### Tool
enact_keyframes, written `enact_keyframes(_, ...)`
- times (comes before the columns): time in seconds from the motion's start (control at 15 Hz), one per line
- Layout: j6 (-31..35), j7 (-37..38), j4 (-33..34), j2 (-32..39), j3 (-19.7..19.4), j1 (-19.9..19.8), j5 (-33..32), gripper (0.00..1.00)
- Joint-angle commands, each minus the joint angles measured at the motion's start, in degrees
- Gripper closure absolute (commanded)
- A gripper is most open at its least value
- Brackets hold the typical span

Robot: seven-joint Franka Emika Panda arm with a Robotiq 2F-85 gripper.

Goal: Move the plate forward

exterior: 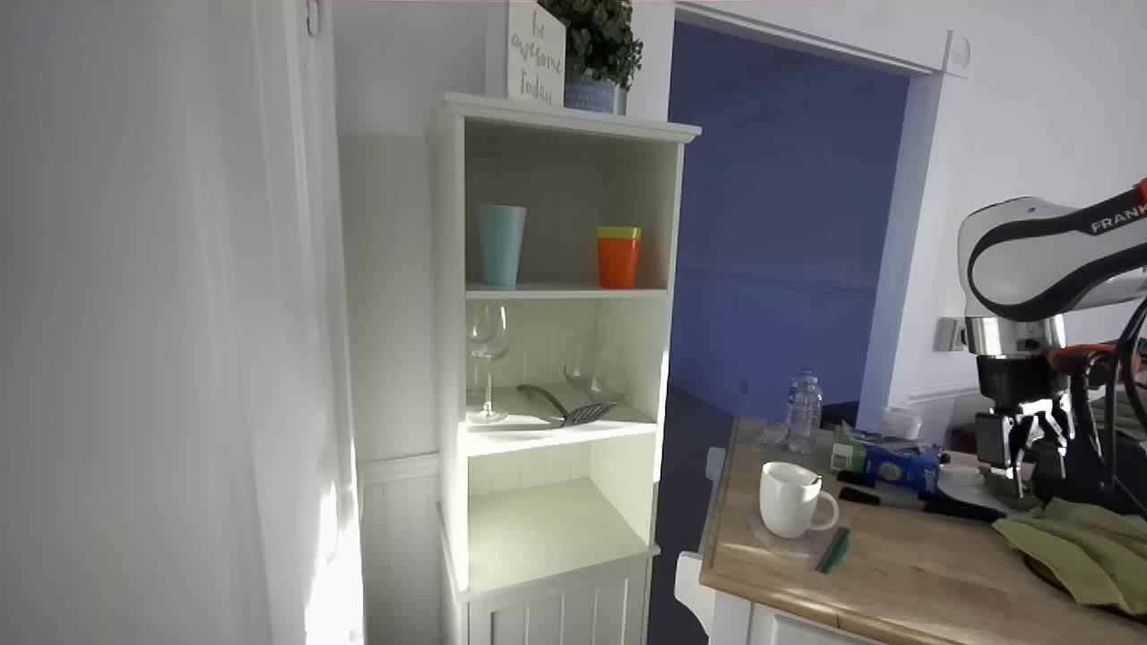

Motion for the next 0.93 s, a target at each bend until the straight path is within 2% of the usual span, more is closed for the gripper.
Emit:
enact_keyframes(0.0, -0.26, 0.18, 0.14, -0.05, -0.35, 0.44, -0.15, 0.00)
enact_keyframes(0.47, -0.26, 0.18, 0.14, -0.05, -0.35, 0.45, -0.15, 0.00)
enact_keyframes(0.6, 5.45, 3.78, 2.65, 4.43, -0.79, -0.10, 0.33, 0.00)
enact_keyframes(0.87, 17.13, 8.29, 8.76, 13.54, -1.80, -3.53, -3.81, 0.00)
